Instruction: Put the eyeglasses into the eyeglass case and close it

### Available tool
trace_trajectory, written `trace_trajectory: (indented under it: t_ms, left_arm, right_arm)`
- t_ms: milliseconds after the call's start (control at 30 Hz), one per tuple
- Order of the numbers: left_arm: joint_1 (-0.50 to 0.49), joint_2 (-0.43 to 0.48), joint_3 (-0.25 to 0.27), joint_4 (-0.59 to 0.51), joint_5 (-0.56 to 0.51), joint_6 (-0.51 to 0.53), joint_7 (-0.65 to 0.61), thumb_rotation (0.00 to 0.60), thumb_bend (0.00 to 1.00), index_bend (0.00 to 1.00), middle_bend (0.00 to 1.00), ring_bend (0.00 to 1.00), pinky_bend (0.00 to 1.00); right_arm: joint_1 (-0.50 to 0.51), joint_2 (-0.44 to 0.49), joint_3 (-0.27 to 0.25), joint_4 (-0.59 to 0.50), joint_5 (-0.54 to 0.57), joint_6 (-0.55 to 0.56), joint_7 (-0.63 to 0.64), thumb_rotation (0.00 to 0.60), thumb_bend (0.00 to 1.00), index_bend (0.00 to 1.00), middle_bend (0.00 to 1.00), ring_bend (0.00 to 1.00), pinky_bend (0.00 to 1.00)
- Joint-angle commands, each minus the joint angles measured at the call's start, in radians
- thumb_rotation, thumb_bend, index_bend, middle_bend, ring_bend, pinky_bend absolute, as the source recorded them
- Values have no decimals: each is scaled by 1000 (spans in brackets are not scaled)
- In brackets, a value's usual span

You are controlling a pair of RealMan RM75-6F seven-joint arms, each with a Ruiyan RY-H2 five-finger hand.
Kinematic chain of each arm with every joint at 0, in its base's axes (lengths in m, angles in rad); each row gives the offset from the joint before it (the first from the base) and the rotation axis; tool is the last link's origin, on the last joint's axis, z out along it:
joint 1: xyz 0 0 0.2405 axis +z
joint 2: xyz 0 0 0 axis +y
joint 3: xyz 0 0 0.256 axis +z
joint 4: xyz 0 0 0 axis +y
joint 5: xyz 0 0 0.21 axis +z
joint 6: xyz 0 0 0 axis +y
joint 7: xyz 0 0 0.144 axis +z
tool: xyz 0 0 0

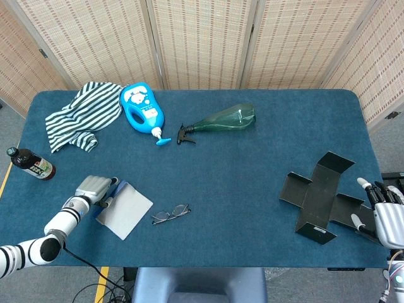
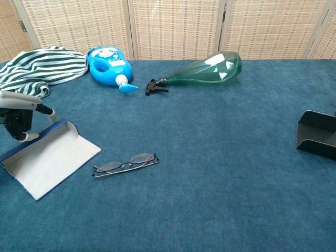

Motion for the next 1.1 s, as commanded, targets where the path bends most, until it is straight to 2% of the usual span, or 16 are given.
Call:
trace_trajectory:
  t_ms: [33,133,300,500,700,933,1100]
  left_arm:
    - [-21,5,0,-57,49,18,0,600,537,251,1000,994,1000]
    - [-17,17,-7,-110,110,62,-12,600,537,249,1000,994,1000]
    - [28,49,5,-170,251,195,-3,600,525,205,1000,994,1000]
    - [101,62,42,-198,349,301,-17,600,359,192,1000,994,1000]
    - [142,23,75,-182,352,337,13,600,247,163,1000,994,1000]
    - [164,-54,80,-106,347,375,69,600,239,147,1000,994,1000]
    - [160,-112,80,-11,311,373,143,600,239,148,1000,994,1000]
  right_arm:
    - [1,0,0,2,0,-2,2,600,281,100,207,153,207]
    - [3,0,2,4,-2,-4,6,600,281,100,208,153,207]
    - [8,-2,3,7,-7,-8,10,600,282,100,208,154,207]
    - [18,-11,2,18,-14,-23,19,600,281,100,207,153,207]
    - [24,-9,3,19,-21,-26,20,600,282,100,207,154,206]
    - [23,3,7,6,-28,-10,11,600,281,100,207,154,206]
    - [18,6,5,-1,-27,-4,7,600,282,100,207,154,206]
